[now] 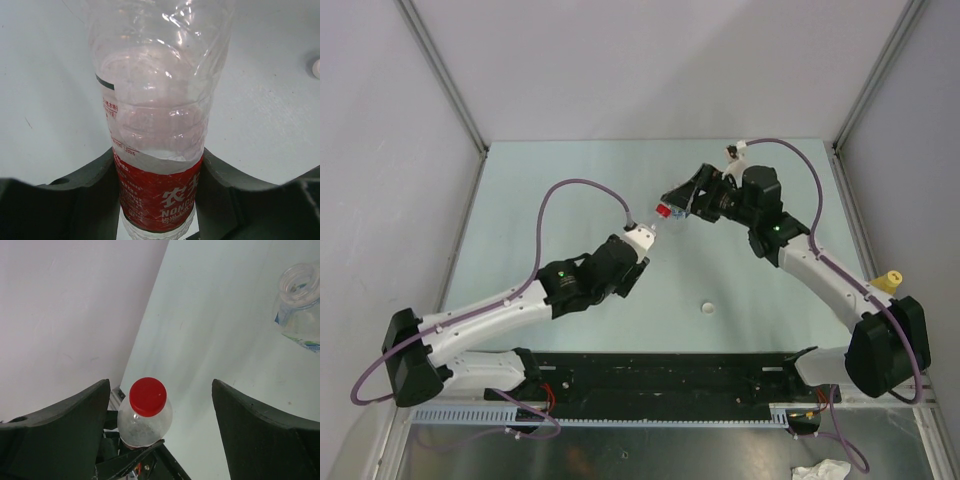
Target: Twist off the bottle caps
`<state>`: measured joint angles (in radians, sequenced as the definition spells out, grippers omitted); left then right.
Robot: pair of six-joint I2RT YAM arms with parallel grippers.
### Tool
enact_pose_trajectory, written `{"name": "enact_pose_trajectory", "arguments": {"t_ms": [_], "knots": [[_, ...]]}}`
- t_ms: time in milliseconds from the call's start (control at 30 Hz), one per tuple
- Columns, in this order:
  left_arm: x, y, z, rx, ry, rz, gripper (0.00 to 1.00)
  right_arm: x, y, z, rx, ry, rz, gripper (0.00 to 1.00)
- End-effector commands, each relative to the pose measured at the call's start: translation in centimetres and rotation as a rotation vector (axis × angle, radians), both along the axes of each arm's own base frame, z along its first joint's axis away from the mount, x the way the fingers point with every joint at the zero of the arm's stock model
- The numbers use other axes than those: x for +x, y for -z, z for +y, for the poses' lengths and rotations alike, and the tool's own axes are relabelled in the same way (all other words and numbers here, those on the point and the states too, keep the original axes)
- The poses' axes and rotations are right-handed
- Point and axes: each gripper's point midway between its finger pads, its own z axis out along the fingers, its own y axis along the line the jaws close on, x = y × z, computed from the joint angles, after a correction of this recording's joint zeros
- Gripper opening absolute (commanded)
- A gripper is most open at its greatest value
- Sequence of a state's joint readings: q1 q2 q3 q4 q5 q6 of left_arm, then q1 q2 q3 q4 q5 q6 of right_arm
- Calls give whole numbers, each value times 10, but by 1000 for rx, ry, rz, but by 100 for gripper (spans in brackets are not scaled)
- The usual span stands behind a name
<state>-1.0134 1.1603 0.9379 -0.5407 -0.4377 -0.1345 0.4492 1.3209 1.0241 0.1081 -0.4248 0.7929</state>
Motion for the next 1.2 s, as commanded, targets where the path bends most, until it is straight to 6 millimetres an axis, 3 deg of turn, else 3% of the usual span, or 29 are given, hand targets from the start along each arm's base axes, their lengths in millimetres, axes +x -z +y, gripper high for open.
{"name": "enact_pose_trajectory", "arguments": {"t_ms": [0,400,867,1167], "knots": [[6,-18,-7,-21,-32,-43,33,6,-9,11,-12,-3,-13,84],[9,-16,-13,4,-20,-41,33,6,-2,23,8,-45,40,61],[12,-12,-12,28,-32,-42,33,2,-1,29,25,-79,57,51],[14,-11,-12,39,-43,-46,33,1,2,33,20,-83,66,52]]}}
